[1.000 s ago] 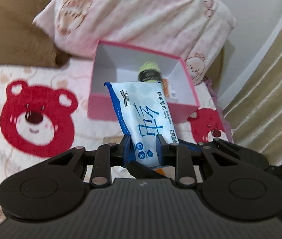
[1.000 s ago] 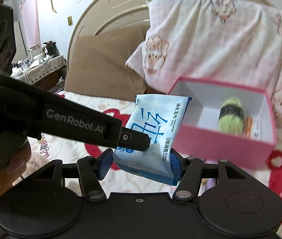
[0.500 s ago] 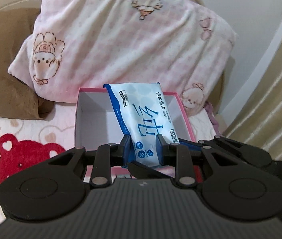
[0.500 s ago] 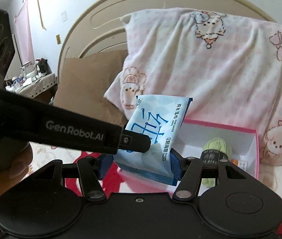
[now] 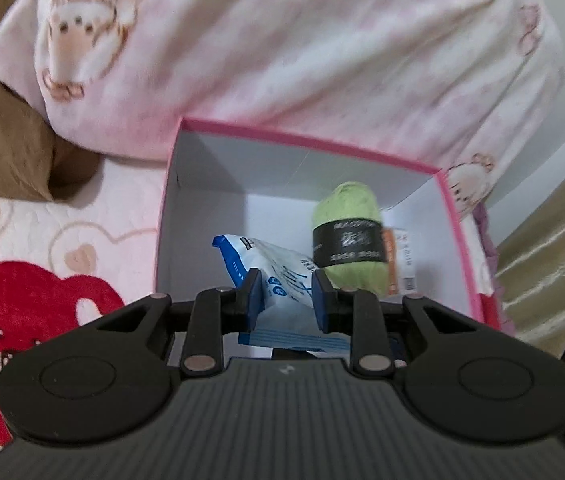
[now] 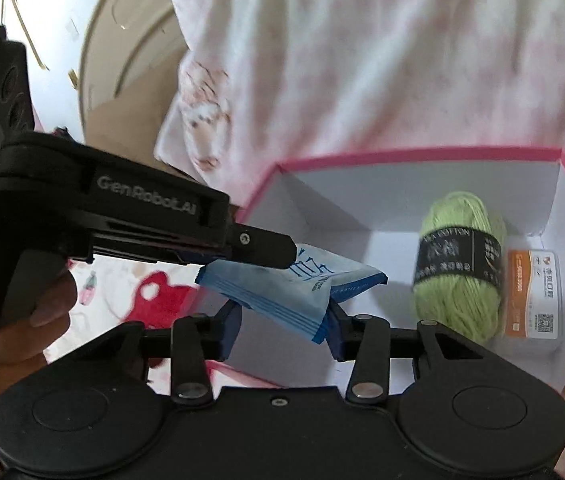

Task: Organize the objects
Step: 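Lift the wet-wipes pack with the left tool and lower it into the pink box, then open the left tool to release the wipes pack and withdraw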

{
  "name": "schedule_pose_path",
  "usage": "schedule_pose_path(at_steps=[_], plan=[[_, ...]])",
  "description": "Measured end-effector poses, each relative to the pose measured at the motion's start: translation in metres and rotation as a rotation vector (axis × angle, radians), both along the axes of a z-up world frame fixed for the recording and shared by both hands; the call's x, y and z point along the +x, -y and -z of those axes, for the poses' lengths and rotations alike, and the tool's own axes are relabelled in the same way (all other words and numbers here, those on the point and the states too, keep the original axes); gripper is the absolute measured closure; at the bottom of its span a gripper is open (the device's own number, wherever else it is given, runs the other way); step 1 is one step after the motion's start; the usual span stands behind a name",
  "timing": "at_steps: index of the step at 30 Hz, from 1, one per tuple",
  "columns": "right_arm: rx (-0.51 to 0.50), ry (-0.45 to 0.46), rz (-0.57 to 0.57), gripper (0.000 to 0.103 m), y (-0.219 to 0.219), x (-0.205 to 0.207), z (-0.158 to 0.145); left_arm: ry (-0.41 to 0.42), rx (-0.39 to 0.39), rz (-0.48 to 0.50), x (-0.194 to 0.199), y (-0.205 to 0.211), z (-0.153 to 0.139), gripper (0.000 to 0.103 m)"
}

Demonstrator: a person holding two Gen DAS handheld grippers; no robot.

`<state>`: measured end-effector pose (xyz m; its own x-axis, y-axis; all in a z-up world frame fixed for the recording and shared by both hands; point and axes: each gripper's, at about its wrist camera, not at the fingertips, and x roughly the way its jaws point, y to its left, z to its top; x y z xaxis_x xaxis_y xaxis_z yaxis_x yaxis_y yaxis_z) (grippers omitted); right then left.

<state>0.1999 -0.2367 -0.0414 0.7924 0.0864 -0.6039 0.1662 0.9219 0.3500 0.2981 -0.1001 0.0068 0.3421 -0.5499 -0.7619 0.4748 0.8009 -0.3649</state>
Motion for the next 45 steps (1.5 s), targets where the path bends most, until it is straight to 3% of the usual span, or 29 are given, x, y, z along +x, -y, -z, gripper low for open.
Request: schedule_pose_path(at_steps=[7, 11, 16, 26, 28, 32, 39, 45], plan=[[-0.087, -0.041, -0.017, 0.055, 0.009, 0.022, 0.009, 0.066, 0.002, 0.003, 0.003, 0.010, 0.016, 0.078], [-0.161, -0.122, -0.030, 0.055, 0.011, 0.039, 0.010, 0.047, -0.003, -0.006, 0.012, 0.016, 0.029, 0.079], [-0.168, -0.242, 0.008, 0.056, 0.019, 0.062, 0.025, 0.045, 0.028, -0.003, 0.015, 0.029, 0.045, 0.080], [-0.140, -0.392, 0.114, 0.058, 0.030, 0.085, 0.047, 0.016, 0.006, -0.034, 0.024, 0.035, 0.058, 0.082], [-0.133, -0.397, 0.119, 0.055, 0.029, 0.083, 0.047, 0.009, -0.005, -0.043, 0.025, 0.034, 0.061, 0.082], [-0.109, -0.377, 0.103, 0.037, 0.026, 0.067, 0.037, 0.002, 0.020, -0.033, 0.024, 0.036, 0.062, 0.081], [-0.177, -0.300, 0.076, 0.036, 0.015, 0.042, 0.001, 0.008, 0.011, -0.007, 0.015, 0.029, 0.048, 0.078], [-0.183, -0.252, 0.050, 0.036, 0.005, 0.006, -0.029, 0.039, 0.080, 0.036, -0.008, 0.015, 0.010, 0.064]])
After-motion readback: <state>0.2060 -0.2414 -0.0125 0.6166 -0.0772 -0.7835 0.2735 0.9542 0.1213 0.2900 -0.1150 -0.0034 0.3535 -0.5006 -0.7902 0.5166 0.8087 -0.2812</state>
